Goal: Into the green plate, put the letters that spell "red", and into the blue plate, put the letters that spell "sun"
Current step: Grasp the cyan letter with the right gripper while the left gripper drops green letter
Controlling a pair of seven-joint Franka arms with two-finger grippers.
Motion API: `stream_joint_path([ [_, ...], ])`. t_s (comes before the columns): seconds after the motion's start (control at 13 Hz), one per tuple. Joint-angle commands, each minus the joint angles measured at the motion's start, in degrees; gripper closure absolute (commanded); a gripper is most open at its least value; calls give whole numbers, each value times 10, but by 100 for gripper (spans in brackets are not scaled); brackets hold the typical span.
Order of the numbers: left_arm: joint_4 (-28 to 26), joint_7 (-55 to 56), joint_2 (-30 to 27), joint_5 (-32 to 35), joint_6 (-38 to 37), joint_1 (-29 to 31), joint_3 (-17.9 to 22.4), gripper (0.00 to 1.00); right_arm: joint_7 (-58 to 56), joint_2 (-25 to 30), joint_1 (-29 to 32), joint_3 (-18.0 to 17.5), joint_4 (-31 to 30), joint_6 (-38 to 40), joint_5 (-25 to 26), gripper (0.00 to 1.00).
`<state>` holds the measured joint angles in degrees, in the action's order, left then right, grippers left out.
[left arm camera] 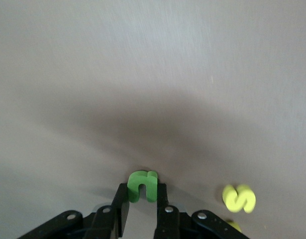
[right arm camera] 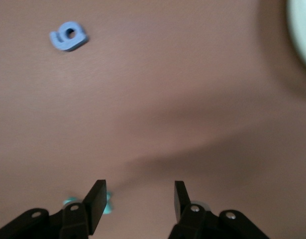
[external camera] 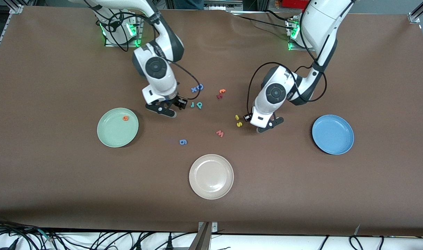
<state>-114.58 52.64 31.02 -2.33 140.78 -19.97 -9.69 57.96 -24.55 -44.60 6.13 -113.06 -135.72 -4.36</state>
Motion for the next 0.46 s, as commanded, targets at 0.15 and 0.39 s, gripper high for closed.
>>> stream_joint_path([
  [0.15,-3,-242,-89,14,-85,89,11,84,181,-115,-64,5,138,6,-5,37],
  [0.39,-11,-435,-111,15,-86,177,11,83,236,-134,-80,5,142,0,-6,38],
])
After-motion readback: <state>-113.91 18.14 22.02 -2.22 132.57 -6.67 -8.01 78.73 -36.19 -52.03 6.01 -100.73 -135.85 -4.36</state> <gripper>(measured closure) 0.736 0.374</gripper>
